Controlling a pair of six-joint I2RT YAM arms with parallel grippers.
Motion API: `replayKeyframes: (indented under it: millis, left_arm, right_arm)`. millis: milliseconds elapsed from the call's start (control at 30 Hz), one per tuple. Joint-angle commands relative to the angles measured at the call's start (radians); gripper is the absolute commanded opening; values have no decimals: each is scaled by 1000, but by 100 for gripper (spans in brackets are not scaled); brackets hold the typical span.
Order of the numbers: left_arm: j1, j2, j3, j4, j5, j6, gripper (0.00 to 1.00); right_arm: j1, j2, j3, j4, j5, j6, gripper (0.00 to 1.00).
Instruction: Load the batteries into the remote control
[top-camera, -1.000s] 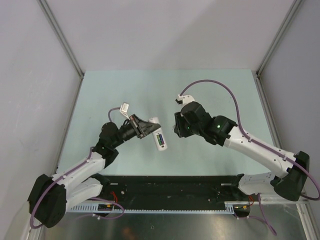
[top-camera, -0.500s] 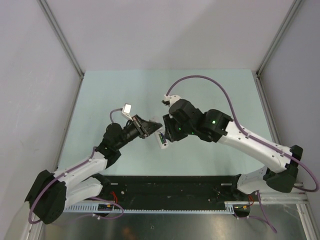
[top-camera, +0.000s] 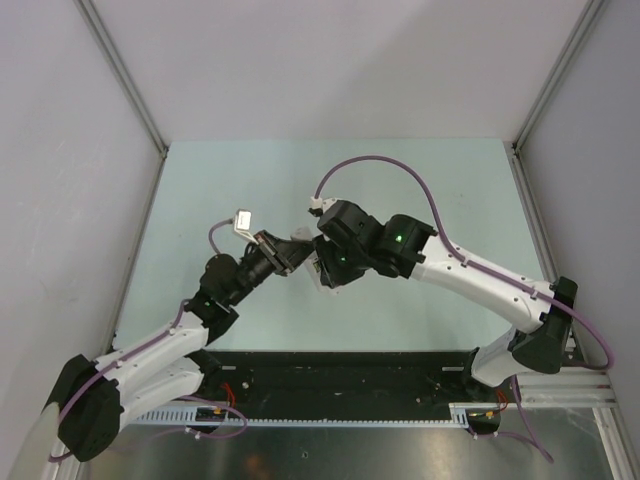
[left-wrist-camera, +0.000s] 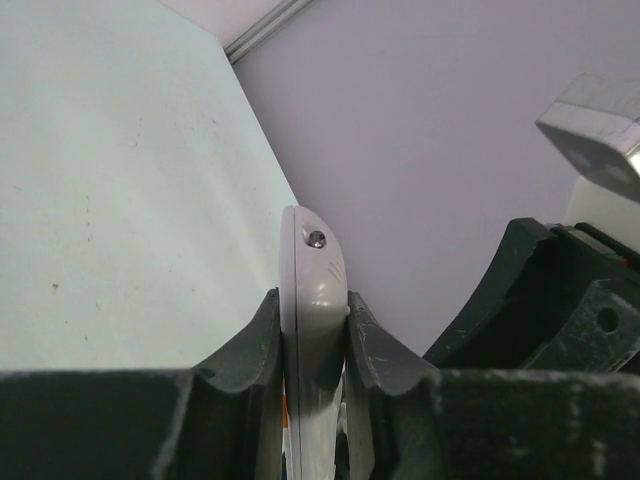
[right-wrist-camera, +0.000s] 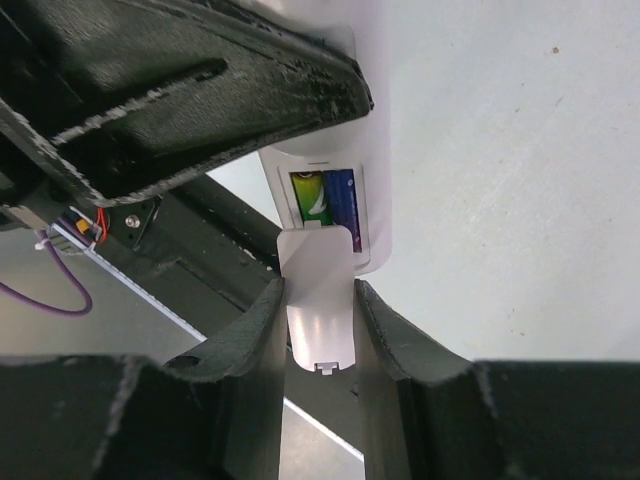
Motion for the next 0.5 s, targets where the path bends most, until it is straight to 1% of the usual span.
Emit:
replayKeyframes:
  millis: [0,167,467]
  left_arm:
    - [-10,-26,-6,50,-22,18,0]
    - [-16,-34,-11,50,-25,18,0]
    - [-22,-52,-9,50,-22,24,0]
  right_arm:
    - [4,16,71,1,11,1,0]
    - [0,32,99,2,24,-4,0]
    - [-11,48,96,16,30,-5,0]
